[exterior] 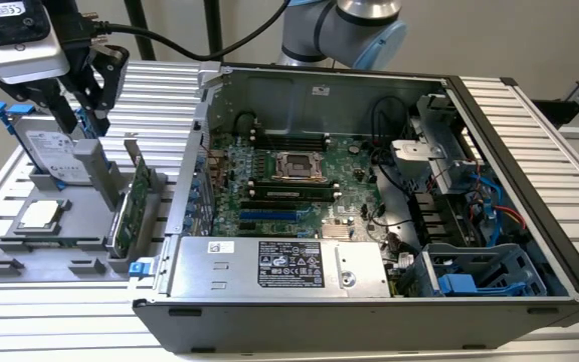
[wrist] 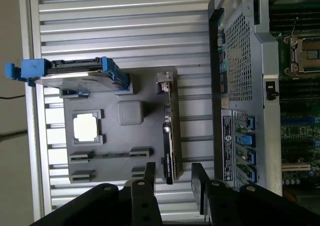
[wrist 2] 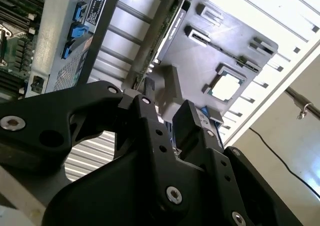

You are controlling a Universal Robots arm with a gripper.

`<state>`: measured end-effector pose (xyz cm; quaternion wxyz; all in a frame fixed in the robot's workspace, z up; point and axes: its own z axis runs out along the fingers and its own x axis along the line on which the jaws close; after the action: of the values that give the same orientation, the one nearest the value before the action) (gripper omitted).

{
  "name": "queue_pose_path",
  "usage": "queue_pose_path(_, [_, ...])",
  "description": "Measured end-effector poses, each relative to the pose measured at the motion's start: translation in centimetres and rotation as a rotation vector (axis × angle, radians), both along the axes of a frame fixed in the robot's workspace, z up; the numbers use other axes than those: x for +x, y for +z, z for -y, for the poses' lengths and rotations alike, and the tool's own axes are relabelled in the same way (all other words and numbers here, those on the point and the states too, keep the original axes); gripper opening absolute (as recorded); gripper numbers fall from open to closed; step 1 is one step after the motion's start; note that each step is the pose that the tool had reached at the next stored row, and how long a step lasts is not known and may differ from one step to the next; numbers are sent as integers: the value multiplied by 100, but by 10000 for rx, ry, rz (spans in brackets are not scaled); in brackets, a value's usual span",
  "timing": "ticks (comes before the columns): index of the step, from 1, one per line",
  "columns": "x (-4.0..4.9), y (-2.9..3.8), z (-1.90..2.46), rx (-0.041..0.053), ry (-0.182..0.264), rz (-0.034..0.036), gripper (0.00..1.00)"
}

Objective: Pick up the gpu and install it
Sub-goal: 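Pick up the gpu and move the gpu toward the slot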

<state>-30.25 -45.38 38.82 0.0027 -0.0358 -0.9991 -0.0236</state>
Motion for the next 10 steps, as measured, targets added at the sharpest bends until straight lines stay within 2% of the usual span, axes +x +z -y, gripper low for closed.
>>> queue_pose_path(10, [0,-13,2,0,-3,0,100])
